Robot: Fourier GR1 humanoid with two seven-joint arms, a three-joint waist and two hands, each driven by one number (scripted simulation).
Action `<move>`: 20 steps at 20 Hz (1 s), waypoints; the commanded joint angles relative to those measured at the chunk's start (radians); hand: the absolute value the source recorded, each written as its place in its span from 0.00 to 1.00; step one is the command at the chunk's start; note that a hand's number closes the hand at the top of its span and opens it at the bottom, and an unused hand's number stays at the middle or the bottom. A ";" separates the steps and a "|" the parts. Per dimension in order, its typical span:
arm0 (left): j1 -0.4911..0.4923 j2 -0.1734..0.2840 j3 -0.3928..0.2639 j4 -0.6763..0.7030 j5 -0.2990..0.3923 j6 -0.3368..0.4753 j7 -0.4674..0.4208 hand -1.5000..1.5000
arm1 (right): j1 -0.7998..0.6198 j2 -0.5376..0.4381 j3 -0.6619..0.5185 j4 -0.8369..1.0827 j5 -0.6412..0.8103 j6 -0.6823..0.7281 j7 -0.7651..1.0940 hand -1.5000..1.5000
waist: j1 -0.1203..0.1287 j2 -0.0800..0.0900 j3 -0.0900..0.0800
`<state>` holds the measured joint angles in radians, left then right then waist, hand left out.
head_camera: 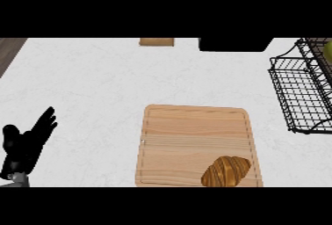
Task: Pick the lemon from the cutting board and place it in the tiered basket
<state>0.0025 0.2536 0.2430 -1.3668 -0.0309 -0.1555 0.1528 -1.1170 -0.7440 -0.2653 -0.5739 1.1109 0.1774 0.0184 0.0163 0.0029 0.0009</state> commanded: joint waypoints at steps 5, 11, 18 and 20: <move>0.006 0.011 0.015 -0.007 0.014 -0.010 0.025 0.50 | -0.068 -0.092 -0.198 -0.024 -0.155 0.006 0.108 0.00 | -0.016 -0.004 -0.001; 0.040 -0.014 -0.001 -0.067 0.006 0.011 0.057 0.50 | -0.030 -0.235 -0.395 0.045 -0.317 0.119 0.137 0.00 | -0.027 -0.008 0.001; 0.108 -0.017 0.014 -0.082 0.008 0.006 0.005 0.50 | 0.117 -0.392 -0.655 0.097 -0.552 0.269 0.010 0.00 | -0.045 -0.012 0.002; 0.084 -0.003 0.024 -0.057 0.015 -0.005 0.002 0.50 | 0.210 -0.417 -0.694 0.119 -0.590 0.327 -0.048 0.00 | -0.043 -0.008 0.001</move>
<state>0.0783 0.2480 0.2637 -1.4217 -0.0187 -0.1537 0.1604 -1.0240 -1.0982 -0.8601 -0.4894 0.6102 0.4193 0.0482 -0.0256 -0.0074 0.0020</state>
